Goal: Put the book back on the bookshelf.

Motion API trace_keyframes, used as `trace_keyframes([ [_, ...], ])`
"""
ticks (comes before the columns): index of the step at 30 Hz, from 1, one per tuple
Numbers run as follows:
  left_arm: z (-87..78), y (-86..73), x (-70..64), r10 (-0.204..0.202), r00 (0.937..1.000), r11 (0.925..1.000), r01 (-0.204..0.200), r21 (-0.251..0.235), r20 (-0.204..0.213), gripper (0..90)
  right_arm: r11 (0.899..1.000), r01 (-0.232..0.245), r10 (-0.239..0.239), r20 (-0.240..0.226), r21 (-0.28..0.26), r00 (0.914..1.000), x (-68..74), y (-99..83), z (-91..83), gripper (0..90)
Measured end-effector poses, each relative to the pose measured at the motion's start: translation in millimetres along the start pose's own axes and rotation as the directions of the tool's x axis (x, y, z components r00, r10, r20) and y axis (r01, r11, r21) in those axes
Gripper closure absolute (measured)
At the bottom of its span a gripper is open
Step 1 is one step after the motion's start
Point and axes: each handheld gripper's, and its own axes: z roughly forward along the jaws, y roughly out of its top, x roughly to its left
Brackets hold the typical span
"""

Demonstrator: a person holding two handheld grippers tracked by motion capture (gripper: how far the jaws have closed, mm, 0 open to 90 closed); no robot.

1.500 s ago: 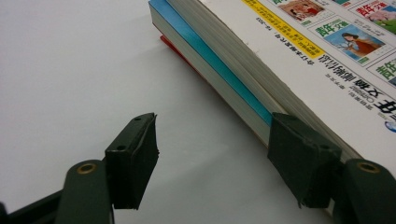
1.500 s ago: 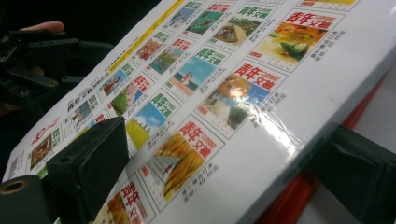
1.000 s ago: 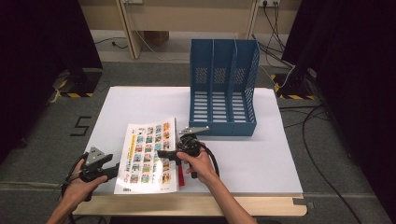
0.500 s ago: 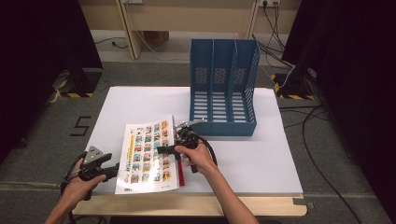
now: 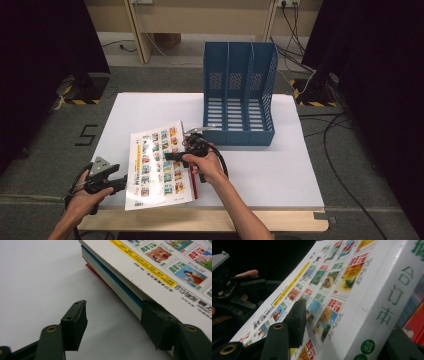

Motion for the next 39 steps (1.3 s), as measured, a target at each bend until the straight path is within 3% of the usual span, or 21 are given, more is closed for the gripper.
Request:
trace_keyframes([
  [2, 1.1, -1.1, 3.7, -0.024, 0.9996, 0.9997, 0.024, 0.001, 0.015, 33.7, 1.000, 0.017, -0.017, 0.008, -0.018, 0.9998, 2.8, 0.5, -0.6, 53.0],
  [3, 5.0, -4.6, 12.9, -0.080, 0.9958, 0.9967, 0.080, 0.014, 0.043, 24.6, 0.997, 0.034, -0.034, 0.003, -0.064, 0.9994, 7.7, 2.5, -2.6, 57.3],
  [4, 7.1, -6.6, 16.9, -0.110, 0.9923, 0.9939, 0.109, 0.018, 0.057, 20.8, 0.995, 0.042, -0.043, -0.007, -0.093, 0.9991, 9.5, 3.9, -4.1, 60.3],
  [5, 7.1, -6.6, 16.9, -0.110, 0.9923, 0.9939, 0.109, 0.018, 0.057, 20.3, 0.995, 0.042, -0.043, -0.007, -0.093, 0.9991, 9.5, 3.9, -4.1, 60.3],
  [7, 8.4, -7.9, 23.4, -0.163, 0.9837, 0.9867, 0.162, 0.013, 0.077, 18.8, 0.985, 0.070, -0.076, -0.034, -0.160, 0.9965, 15.4, 9.7, -9.3, 67.6],
  [11, 7.0, -8.1, 34.0, -0.226, 0.9735, 0.9740, 0.226, -0.009, 0.036, 17.0, 0.980, 0.104, -0.114, -0.048, -0.170, 0.9924, 25.7, 13.9, -10.4, 69.9],
  [16, 9.6, -10.0, 35.4, -0.204, 0.9790, 0.9791, 0.204, 0.004, 0.011, 16.8, 0.979, 0.089, -0.099, -0.047, -0.182, 0.9939, 26.4, 13.3, -9.0, 70.5],
  [18, 11.5, -12.4, 40.7, -0.183, 0.9826, 0.9830, 0.183, 0.010, -0.034, 16.5, 0.979, 0.060, -0.075, -0.071, -0.196, 0.9946, 26.0, 13.3, -12.6, 70.6],
  [19, 11.5, -12.4, 40.7, -0.183, 0.9826, 0.9830, 0.183, 0.010, -0.034, 16.5, 0.979, 0.060, -0.075, -0.071, -0.196, 0.9946, 26.0, 13.3, -12.6, 70.6],
  [22, 15.1, -16.9, 45.9, -0.118, 0.9869, 0.9905, 0.125, 0.058, -0.110, 16.4, 0.974, 0.072, -0.090, -0.076, -0.215, 0.9931, 28.5, 13.8, -17.1, 70.7],
  [23, 19.4, -20.5, 45.6, -0.066, 0.9897, 0.9907, 0.080, 0.110, -0.127, 16.2, 0.973, 0.078, -0.097, -0.079, -0.219, 0.9922, 29.9, 13.7, -18.0, 70.7],
  [24, 19.4, -20.5, 45.6, -0.066, 0.9897, 0.9907, 0.080, 0.110, -0.127, 14.7, 0.973, 0.078, -0.097, -0.079, -0.219, 0.9922, 29.9, 13.7, -18.0, 70.7],
  [29, 19.7, -22.2, 46.5, -0.051, 0.9924, 0.9929, 0.063, 0.101, -0.112, 15.2, 0.951, 0.140, -0.168, -0.078, -0.277, 0.9827, 39.1, 16.7, -27.8, 70.7],
  [31, 19.8, -22.2, 46.3, -0.053, 0.9921, 0.9930, 0.064, 0.099, -0.114, 15.2, 0.947, 0.147, -0.175, -0.076, -0.286, 0.9816, 40.8, 17.4, -29.9, 70.8],
  [32, 21.3, -22.7, 44.9, -0.077, 0.9905, 0.9935, 0.086, 0.074, -0.113, 15.2, 0.940, 0.151, -0.180, -0.069, -0.305, 0.9813, 43.6, 18.5, -34.0, 70.8],
  [35, 21.3, -22.8, 45.0, -0.076, 0.9907, 0.9936, 0.085, 0.074, -0.113, 15.2, 0.933, 0.150, -0.181, -0.067, -0.326, 0.9811, 44.9, 19.6, -38.1, 70.8],
  [36, 19.7, -22.5, 46.7, -0.050, 0.9926, 0.9933, 0.061, 0.098, -0.111, 15.1, 0.922, 0.171, -0.203, -0.057, -0.348, 0.9776, 46.4, 20.5, -42.4, 70.9],
  [37, 19.8, -22.6, 46.7, -0.052, 0.9925, 0.9934, 0.063, 0.096, -0.110, 15.1, 0.922, 0.171, -0.203, -0.057, -0.348, 0.9776, 46.4, 20.5, -42.4, 70.9],
  [39, 19.8, -22.7, 46.8, -0.050, 0.9928, 0.9936, 0.061, 0.095, -0.109, 15.1, 0.907, 0.196, -0.223, -0.031, -0.371, 0.9742, 50.0, 22.6, -49.4, 70.9],
])
